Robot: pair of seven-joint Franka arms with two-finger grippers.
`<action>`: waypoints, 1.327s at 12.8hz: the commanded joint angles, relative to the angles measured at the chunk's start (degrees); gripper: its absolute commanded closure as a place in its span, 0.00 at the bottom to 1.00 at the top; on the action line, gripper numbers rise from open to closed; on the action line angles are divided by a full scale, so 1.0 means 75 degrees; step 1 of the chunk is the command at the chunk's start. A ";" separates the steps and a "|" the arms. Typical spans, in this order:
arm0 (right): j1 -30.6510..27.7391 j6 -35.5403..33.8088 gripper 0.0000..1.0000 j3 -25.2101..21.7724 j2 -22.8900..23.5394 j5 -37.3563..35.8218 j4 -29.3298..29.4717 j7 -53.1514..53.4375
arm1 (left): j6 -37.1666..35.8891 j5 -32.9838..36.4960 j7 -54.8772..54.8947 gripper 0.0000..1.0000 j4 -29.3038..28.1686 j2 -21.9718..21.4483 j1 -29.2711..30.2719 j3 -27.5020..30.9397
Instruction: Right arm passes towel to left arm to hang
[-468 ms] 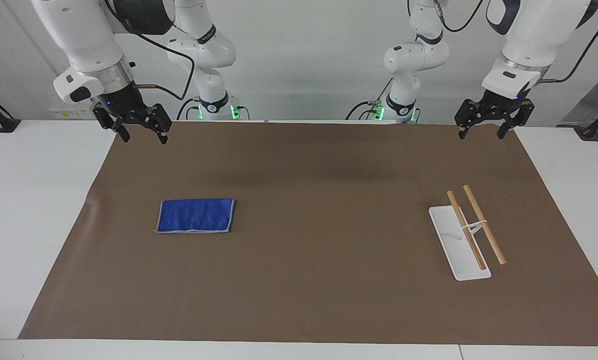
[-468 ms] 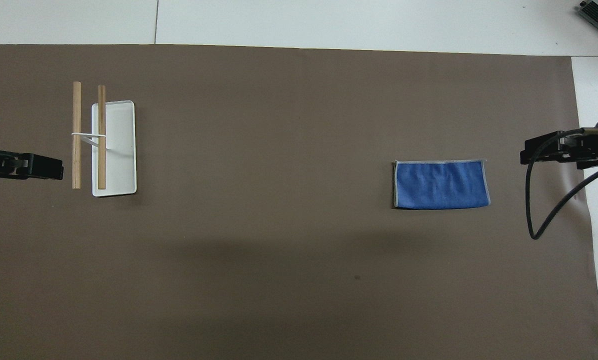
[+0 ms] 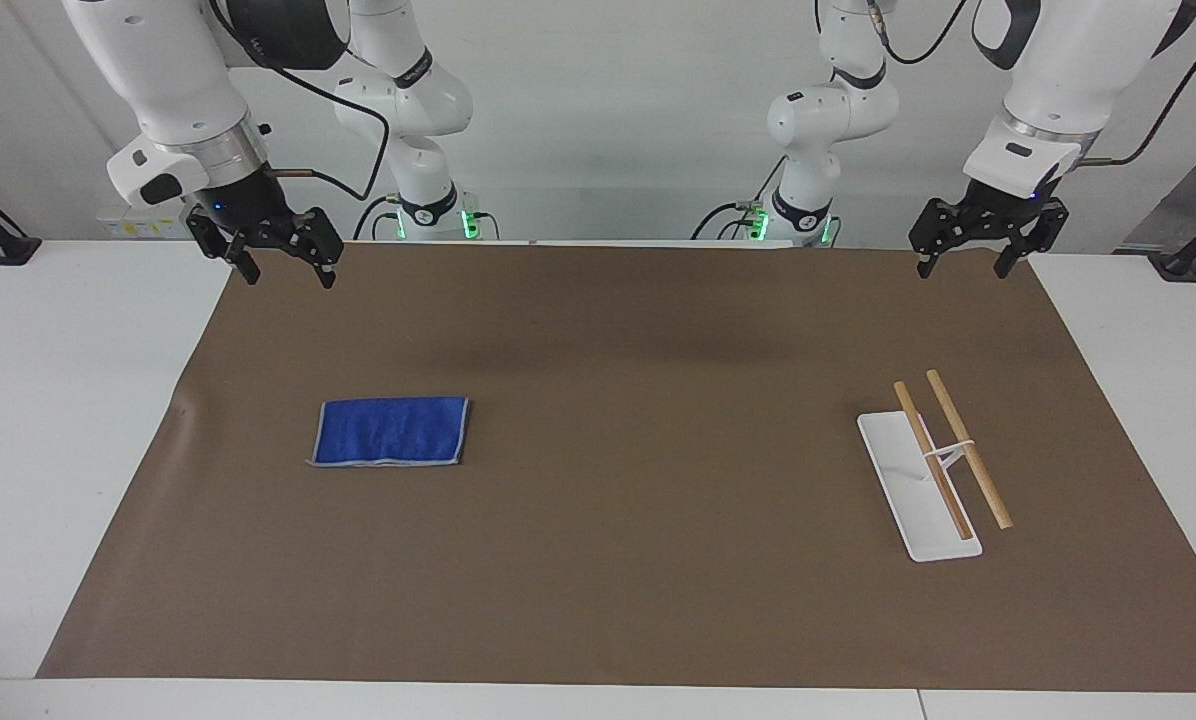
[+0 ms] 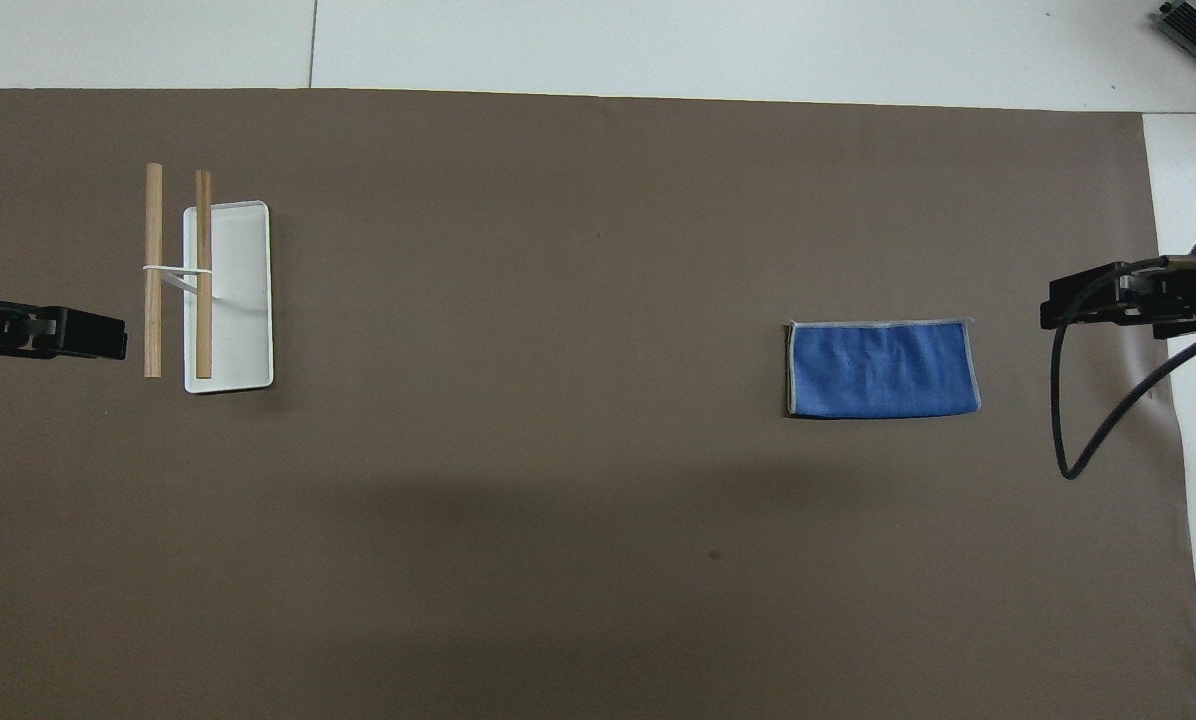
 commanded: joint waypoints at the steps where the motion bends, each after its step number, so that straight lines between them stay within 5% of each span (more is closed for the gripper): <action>1: -0.0085 -0.0064 0.00 0.0015 -0.0045 0.0097 -0.0054 -0.0169 | -0.0013 -0.0123 0.0083 0.00 -0.0235 -0.0234 0.0119 -0.0036; 4: -0.0062 0.0110 0.00 0.0004 -0.0034 0.0109 -0.0077 -0.0122 | -0.0013 -0.0123 0.0083 0.00 -0.0235 -0.0234 0.0119 -0.0036; 9: -0.0039 0.2322 0.00 0.0015 -0.0140 0.0109 -0.2055 -0.0169 | -0.0013 -0.0123 0.0083 0.00 -0.0235 -0.0234 0.0119 -0.0036; 17: 0.0371 0.5334 0.00 0.0015 0.0973 0.0109 -0.3884 -0.0181 | -0.0013 -0.0123 0.0095 0.00 -0.0235 -0.0234 0.0119 -0.0036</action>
